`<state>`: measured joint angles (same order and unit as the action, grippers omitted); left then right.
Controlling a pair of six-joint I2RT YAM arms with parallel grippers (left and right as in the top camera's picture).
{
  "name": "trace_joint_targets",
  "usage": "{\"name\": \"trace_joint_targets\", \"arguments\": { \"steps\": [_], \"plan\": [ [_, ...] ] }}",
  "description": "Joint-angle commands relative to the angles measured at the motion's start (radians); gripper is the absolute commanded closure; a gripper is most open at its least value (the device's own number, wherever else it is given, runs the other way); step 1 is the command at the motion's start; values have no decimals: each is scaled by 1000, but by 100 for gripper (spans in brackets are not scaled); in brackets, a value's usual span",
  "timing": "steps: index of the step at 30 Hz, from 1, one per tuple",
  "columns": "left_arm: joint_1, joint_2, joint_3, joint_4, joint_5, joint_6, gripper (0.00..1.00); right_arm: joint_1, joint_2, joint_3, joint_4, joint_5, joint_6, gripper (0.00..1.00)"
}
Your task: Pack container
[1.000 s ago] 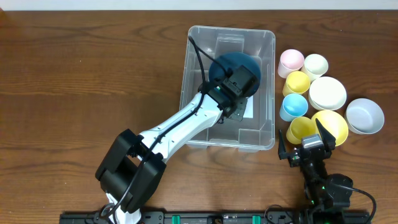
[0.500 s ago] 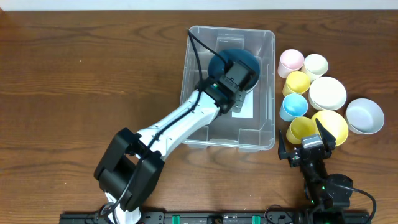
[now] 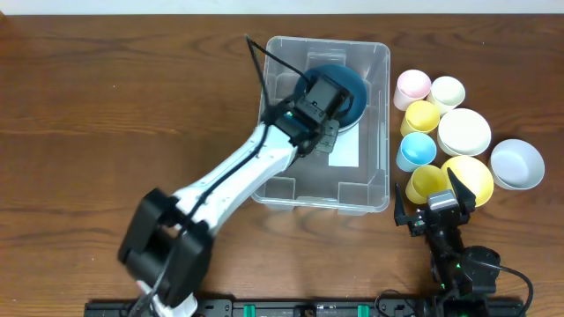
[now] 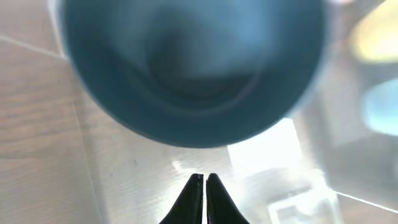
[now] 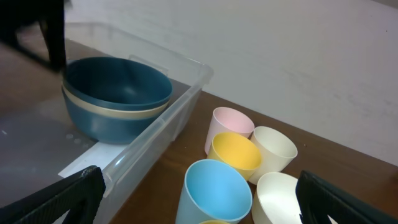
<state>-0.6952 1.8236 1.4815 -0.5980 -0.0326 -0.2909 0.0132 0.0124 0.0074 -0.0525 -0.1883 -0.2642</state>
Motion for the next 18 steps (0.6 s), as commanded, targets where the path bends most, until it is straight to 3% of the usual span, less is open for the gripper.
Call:
{"name": "trace_joint_targets", "arguments": {
  "steps": [1, 8, 10, 11, 16, 17, 18],
  "plan": [
    [35, -166, 11, -3, 12, 2, 94, -8, -5, -2, -3, -10, 17, 1],
    [207, -370, 11, -84, -150, 2, 94, -8, -5, -2, -3, -10, 17, 1],
    [280, -406, 11, -114, -164, 2, 92, -8, -5, -2, -3, -10, 17, 1],
    [316, -418, 11, -128, -164, 2, 87, -8, -5, -2, -3, -10, 17, 1],
    [511, -426, 11, -188, -163, -39, 84, -8, -5, -2, -3, -10, 17, 1],
    [547, -420, 11, -195, -163, -47, 78, -8, -5, -2, -3, -10, 17, 1],
    [578, -413, 11, -200, -163, -47, 64, -8, -5, -2, -3, -10, 17, 1]
  ]
}}
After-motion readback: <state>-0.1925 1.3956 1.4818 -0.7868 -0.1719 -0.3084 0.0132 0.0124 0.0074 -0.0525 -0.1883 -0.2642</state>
